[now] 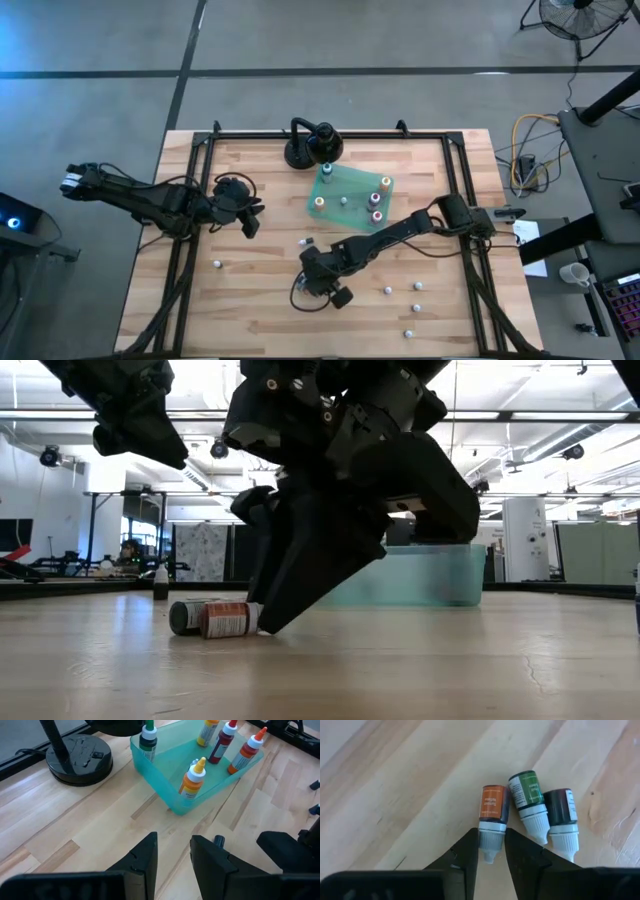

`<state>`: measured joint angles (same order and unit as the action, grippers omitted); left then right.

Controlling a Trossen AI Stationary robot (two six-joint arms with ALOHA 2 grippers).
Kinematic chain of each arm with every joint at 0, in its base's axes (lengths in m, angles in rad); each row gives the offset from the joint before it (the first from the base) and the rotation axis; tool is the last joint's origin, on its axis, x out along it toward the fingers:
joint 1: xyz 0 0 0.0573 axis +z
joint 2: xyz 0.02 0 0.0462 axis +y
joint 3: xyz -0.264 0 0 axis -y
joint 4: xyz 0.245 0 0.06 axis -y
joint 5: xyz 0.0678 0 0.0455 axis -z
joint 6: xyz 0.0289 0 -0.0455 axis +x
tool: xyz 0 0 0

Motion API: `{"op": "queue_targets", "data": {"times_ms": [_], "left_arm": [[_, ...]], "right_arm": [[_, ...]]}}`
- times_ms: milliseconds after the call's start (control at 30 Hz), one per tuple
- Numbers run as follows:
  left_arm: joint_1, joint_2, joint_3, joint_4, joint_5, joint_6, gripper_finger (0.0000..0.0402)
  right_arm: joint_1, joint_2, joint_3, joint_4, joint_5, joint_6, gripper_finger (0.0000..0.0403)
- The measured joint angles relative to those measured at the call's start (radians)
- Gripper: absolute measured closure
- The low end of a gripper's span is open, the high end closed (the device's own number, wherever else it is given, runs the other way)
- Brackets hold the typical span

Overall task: Pick & Place food coloring
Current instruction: Move the orange food coloring bottle to the bottom right of the table

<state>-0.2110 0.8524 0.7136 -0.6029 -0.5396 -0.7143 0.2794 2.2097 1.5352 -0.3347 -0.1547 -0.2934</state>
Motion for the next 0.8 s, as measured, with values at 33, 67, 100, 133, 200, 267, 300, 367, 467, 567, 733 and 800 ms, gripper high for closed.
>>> {"op": "queue_targets", "data": {"times_ms": [33, 67, 100, 133, 200, 267, 300, 367, 467, 567, 733, 800], "left_arm": [[0.000, 0.000, 0.000, 0.000, 0.000, 0.000, 0.0312], [0.000, 0.000, 0.000, 0.000, 0.000, 0.000, 0.0312], [0.000, 0.000, 0.000, 0.000, 0.000, 0.000, 0.0312], [0.000, 0.000, 0.000, 0.000, 0.000, 0.000, 0.0312], [0.000, 0.000, 0.000, 0.000, 0.000, 0.000, 0.0312], [0.000, 0.000, 0.000, 0.000, 0.000, 0.000, 0.0312], [0.000, 0.000, 0.000, 0.000, 0.000, 0.000, 0.0312], [0.000, 0.000, 0.000, 0.000, 0.000, 0.000, 0.0312], [0.000, 0.000, 0.000, 0.000, 0.000, 0.000, 0.0312], [0.000, 0.000, 0.000, 0.000, 0.000, 0.000, 0.0312], [0.000, 0.000, 0.000, 0.000, 0.000, 0.000, 0.0312], [0.000, 0.000, 0.000, 0.000, 0.000, 0.000, 0.0312]], "right_arm": [[0.000, 0.000, 0.000, -0.001, 0.000, 0.018, 0.0321], [0.000, 0.000, 0.000, -0.001, 0.000, 0.035, 0.0325], [0.000, 0.000, 0.000, -0.002, 0.000, 0.049, 0.0329], [0.000, 0.000, 0.001, -0.005, 0.000, 0.060, 0.0333], [0.000, 0.000, 0.003, -0.010, 0.000, 0.077, 0.0340], [0.000, -0.001, 0.003, -0.012, 0.000, 0.088, 0.0345], [0.000, -0.002, 0.003, -0.017, 0.000, 0.097, 0.0346], [0.000, -0.003, 0.014, -0.052, 0.000, 0.130, 0.0347], [0.000, -0.005, 0.047, -0.148, 0.000, 0.214, 0.0347], [-0.004, -0.009, 0.090, -0.260, 0.001, 0.325, 0.0348], [-0.021, -0.011, 0.205, -0.539, 0.002, 0.582, 0.0348], [-0.031, -0.012, 0.245, -0.659, 0.000, 0.695, 0.0348]]}}
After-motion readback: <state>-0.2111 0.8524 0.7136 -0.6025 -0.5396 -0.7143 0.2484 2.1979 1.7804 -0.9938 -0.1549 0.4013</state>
